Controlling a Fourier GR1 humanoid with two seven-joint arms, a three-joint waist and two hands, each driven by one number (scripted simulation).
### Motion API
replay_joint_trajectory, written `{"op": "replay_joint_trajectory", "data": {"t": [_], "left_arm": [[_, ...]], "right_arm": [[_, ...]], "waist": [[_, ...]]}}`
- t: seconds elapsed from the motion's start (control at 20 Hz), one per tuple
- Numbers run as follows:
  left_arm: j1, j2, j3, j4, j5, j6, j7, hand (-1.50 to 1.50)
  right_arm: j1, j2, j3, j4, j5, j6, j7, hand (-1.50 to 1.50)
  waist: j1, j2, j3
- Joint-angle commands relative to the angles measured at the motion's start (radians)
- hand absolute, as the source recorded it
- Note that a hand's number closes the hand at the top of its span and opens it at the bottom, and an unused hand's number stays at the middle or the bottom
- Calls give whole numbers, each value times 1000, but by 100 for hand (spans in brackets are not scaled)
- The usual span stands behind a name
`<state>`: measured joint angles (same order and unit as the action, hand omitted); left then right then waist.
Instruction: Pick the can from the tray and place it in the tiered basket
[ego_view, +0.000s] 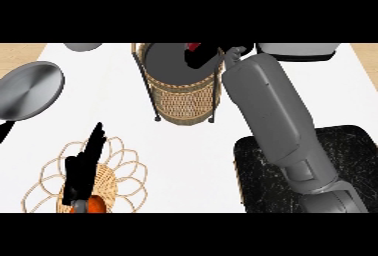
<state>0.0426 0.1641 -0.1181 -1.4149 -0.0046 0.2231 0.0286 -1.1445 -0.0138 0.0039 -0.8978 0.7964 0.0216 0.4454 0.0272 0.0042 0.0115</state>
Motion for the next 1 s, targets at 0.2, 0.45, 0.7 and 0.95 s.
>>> {"op": "replay_joint_trajectory", "data": {"t": [0.2, 0.45, 0.7, 0.95], "left_arm": [[16, -40, -35, 40, -26, 12, -2, 0], [18, -37, -49, 8, -38, 8, 22, 0], [59, -21, 0, 20, -9, -2, -22, 0], [67, -23, 10, -9, 2, 0, -7, 0]], "right_arm": [[-34, 13, -80, 129, -300, -102, -45, -150], [-25, 14, -108, 153, -474, -222, -151, -150], [-4, 14, -164, 83, -492, -301, -228, -150], [-13, -127, -247, 47, -453, -417, -166, -150]], "waist": [[15, 6, -12], [16, 4, -11], [-12, -3, -11], [-29, -7, -12]]}}
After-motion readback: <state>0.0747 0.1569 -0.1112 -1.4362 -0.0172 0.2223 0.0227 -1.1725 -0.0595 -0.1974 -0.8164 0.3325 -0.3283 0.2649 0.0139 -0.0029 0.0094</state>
